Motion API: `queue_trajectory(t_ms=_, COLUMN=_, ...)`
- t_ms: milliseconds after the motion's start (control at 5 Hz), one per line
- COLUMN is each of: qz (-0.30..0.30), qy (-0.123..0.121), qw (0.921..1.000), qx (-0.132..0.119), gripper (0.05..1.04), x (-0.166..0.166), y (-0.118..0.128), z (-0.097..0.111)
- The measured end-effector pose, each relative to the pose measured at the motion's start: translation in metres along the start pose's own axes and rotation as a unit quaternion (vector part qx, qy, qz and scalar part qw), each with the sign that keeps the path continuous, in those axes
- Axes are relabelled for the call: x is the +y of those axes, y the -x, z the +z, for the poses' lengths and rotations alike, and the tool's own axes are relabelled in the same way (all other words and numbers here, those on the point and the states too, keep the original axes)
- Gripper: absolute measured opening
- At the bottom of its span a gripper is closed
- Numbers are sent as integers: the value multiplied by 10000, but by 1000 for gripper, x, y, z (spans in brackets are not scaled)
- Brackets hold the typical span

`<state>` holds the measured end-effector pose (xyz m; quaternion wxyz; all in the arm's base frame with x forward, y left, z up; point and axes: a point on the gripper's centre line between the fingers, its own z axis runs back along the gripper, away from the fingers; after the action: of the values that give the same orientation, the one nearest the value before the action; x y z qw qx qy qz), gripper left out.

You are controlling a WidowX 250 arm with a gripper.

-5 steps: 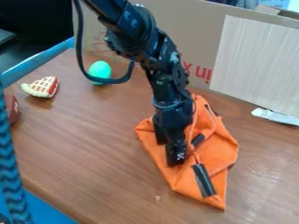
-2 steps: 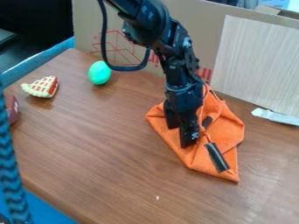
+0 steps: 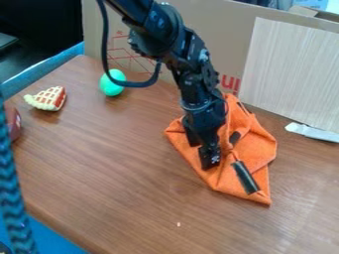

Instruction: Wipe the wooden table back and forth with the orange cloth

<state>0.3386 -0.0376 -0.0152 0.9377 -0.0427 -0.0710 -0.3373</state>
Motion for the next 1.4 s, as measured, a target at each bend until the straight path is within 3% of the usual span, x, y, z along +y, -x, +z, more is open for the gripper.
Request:
queue_trajectory(t_ms=400, qz=-884, qy=211, qw=9958, qx=99, gripper=1003, x=-71, y=43, z=4)
queue_trajectory(t_ms=800, qz=-1544, qy=304, qw=9874, qx=147, gripper=1002, x=-116, y=79, z=8)
queue_trajectory(t_ms=1000, qz=-1549, qy=282, qw=9874, qx=136, gripper=1002, x=-116, y=80, z=8)
queue_trajectory(t_ms=1400, qz=-1041, qy=251, qw=9941, qx=185, gripper=999, x=-85, y=53, z=8)
